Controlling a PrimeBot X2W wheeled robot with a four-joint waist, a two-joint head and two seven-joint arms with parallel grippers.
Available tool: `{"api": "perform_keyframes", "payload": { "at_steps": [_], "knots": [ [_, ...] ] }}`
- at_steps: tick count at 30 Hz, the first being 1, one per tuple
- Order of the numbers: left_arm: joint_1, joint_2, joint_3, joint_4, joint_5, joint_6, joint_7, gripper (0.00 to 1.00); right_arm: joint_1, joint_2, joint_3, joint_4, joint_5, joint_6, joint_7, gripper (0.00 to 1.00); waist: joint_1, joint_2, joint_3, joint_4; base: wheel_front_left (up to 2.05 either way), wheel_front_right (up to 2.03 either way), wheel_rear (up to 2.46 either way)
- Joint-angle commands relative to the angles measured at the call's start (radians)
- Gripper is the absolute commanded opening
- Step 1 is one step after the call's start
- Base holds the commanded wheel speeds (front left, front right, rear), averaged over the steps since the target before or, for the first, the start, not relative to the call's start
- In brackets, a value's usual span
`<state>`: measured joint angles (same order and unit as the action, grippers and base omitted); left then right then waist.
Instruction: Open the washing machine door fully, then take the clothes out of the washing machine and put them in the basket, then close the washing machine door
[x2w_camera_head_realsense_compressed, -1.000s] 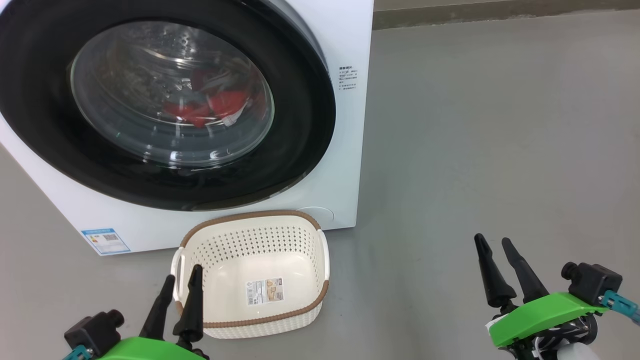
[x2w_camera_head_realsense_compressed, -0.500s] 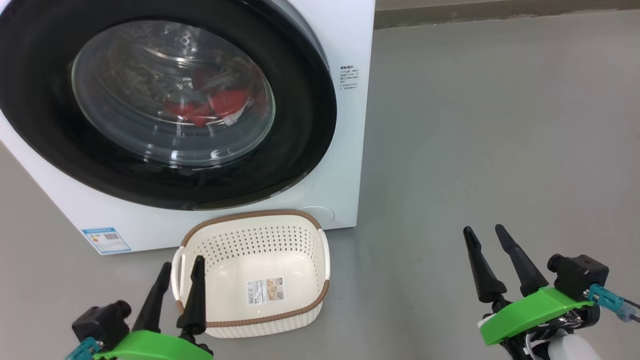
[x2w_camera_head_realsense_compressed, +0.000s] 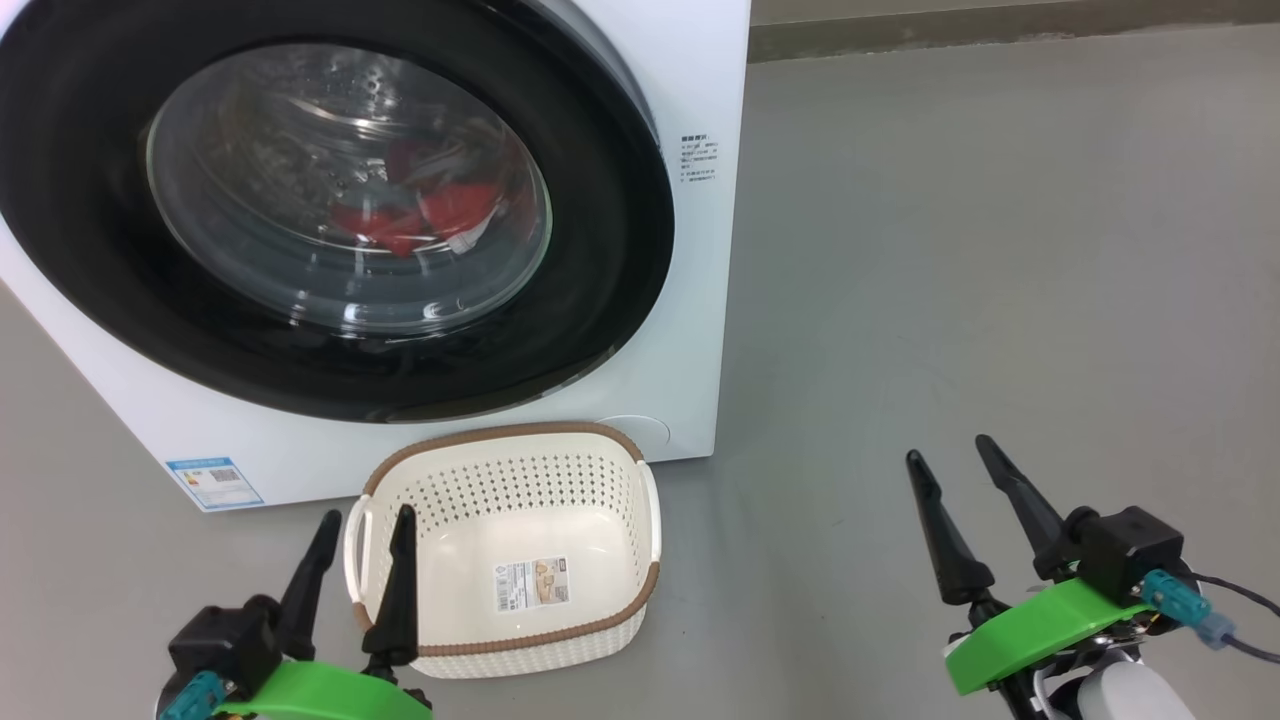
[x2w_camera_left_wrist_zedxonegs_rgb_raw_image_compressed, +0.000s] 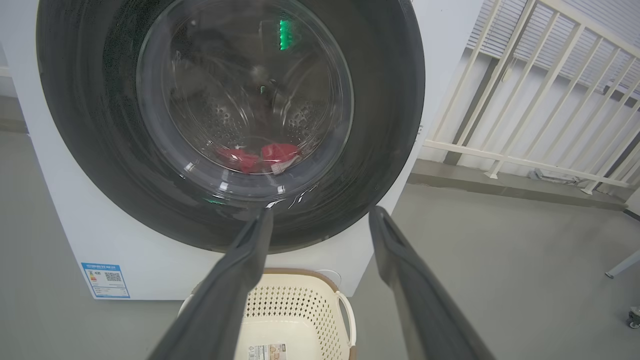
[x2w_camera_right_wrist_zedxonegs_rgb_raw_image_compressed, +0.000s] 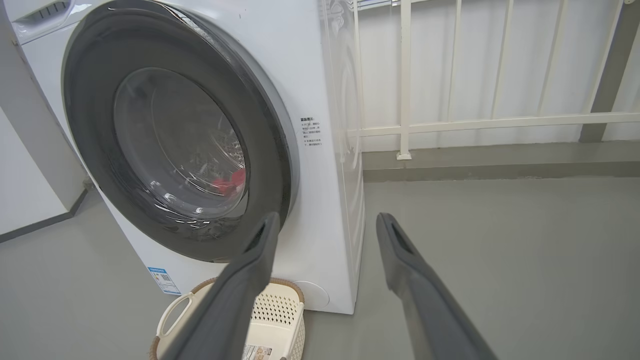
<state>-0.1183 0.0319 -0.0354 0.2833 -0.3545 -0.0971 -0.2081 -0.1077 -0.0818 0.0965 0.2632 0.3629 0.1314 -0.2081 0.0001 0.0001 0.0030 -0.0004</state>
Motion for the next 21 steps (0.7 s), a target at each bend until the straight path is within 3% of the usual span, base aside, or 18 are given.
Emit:
{"api": "perform_keyframes", "payload": {
  "at_steps": [1,13,21],
  "knots": [
    [-0.048,0.016,0.025,-0.027,0.04,0.003,-0.017,1.0,-0.041,-0.009,0.028,-0.028,-0.036,-0.001,-0.017,1.0,-0.0001,-0.0001,0.0,0.0,0.0,0.0,0.0],
    [-0.062,0.018,0.029,-0.038,0.188,0.004,-0.052,1.0,-0.053,-0.012,0.059,-0.036,-0.171,-0.001,-0.052,1.0,-0.0001,-0.0001,0.007,-0.004,0.0,0.0,0.0],
    [-0.059,0.018,0.032,-0.04,0.184,0.011,-0.054,1.0,-0.053,-0.011,0.056,-0.036,-0.178,-0.001,-0.054,1.0,-0.0001,-0.0001,0.01,-0.006,0.0,0.0,0.0]
  ]
}}
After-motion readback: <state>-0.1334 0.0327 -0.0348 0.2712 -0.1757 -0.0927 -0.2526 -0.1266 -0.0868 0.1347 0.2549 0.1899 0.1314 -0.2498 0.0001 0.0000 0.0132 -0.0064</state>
